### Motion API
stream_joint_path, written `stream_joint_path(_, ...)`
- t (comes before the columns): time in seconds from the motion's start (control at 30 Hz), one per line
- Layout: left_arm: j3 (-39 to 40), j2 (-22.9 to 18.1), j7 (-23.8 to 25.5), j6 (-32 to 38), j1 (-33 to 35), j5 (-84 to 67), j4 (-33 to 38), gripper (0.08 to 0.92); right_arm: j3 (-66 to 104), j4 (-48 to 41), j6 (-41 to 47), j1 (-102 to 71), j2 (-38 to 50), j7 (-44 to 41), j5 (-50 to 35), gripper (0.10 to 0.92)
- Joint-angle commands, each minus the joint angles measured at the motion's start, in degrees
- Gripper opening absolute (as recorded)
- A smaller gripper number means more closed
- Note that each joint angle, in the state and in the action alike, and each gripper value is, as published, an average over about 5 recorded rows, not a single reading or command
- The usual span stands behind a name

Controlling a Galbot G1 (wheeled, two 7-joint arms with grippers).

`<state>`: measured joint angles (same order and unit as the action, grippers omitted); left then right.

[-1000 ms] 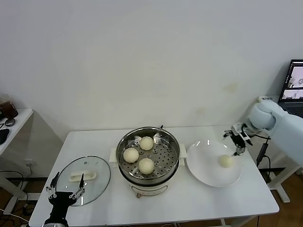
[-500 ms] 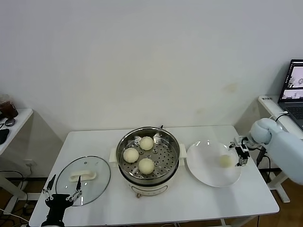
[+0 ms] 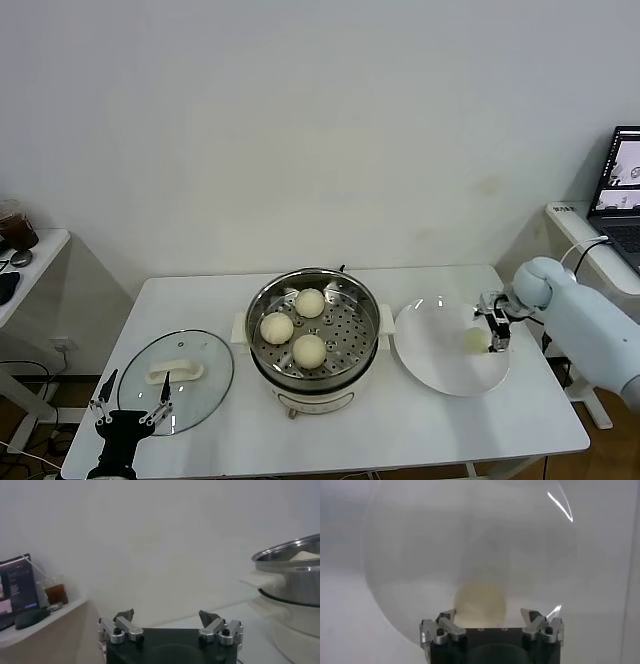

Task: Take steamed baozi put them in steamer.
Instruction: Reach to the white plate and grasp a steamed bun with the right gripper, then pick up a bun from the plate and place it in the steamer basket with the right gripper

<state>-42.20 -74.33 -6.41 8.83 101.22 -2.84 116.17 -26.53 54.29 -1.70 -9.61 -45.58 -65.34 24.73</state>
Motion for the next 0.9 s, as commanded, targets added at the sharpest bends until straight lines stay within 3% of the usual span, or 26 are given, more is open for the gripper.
stream_joint_path(0.03, 0.07, -0.03, 0.0, -0.02, 0.02, -0.01, -0.02, 0.823, 0.66, -1.9, 0.12, -0.84, -1.61, -0.61, 2.03, 0.709)
stream_joint_path(0.4, 0.02, -0.04, -0.04, -0.01, 0.17, -0.02, 0.21, 0.823, -0.16, -0.61, 0.27, -0.4, -1.08, -1.31, 1.69, 0.423)
stream_joint_path(0.6, 0.04, -0.04, -0.03, 0.0, 0.05, -0.05, 0.36, 0.823, -3.91, 2.85, 2.04, 3.44, 1.44, -2.18, -2.73, 0.408)
stream_joint_path(0.9, 1.18, 0.85, 0.04, -0.2, -1.61, -0.19, 0.1, 0.823, -18.9, 16.11, 9.31, 20.24, 8.77, -3.76, -17.68, 0.407)
